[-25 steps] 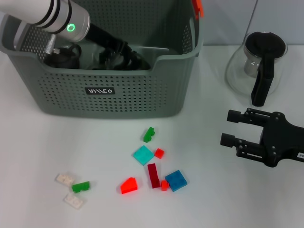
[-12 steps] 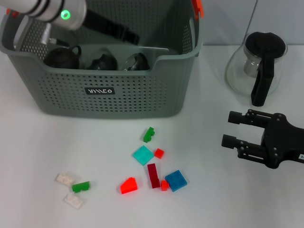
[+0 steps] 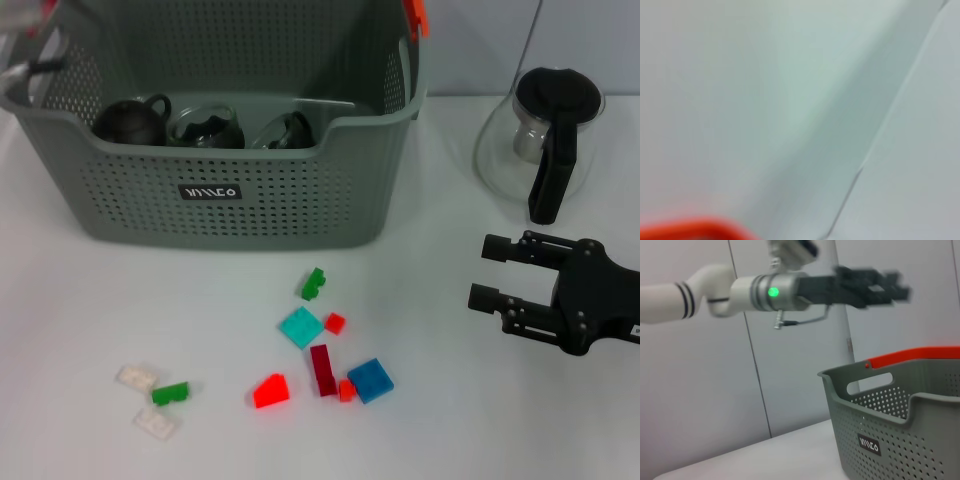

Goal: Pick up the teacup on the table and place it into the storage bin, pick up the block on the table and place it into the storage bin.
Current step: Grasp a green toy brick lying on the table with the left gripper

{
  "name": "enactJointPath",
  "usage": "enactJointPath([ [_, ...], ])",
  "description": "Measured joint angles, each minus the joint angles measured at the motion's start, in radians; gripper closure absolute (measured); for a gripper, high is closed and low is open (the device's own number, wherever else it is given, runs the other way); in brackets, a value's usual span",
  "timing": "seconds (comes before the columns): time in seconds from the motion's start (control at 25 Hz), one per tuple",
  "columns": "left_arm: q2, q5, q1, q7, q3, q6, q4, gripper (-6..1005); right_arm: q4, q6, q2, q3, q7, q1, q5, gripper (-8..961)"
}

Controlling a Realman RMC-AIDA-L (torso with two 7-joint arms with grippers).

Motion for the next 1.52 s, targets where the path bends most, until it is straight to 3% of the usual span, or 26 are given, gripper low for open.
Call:
enactJointPath([
  [0.2,0.003,-0.105,0.119,0.17,-0.099,0.244,-0.021,483,0.0,-0.002,0.0,0.0,0.002,-0.003,0.0,280],
  [0.36,-0.018,-0.027,0.222,0.322,-0.113,0.372,0.037,490,-0.002,-0.003,-0.002,0.0,0.02,0.003,0.0,280],
  [0.52,-0.042,0.134,0.285,0.386,-0.103,0.412,0.129,491,-0.007,-0.003,-0.004,-0.004,0.035,0.008,0.0,279],
  [0.72,-0.055,0.328,0.304,0.415,-0.089,0.415,0.163,491,-0.008,-0.003,-0.005,-0.005,0.036,0.008,0.0,279],
  [0.92,-0.083,0.484,0.319,0.519,-0.026,0.377,0.164,492,-0.005,-0.003,-0.005,-0.007,0.037,0.009,0.0,280],
  [1.32,-0.127,0.556,0.356,0.682,0.048,0.246,0.139,493,-0.004,-0.003,-0.005,-0.007,0.037,0.009,0.0,279],
  [1.52,-0.13,0.563,0.359,0.707,0.068,0.169,0.091,494,-0.002,0.002,-0.005,-0.007,0.037,0.009,0.0,279],
])
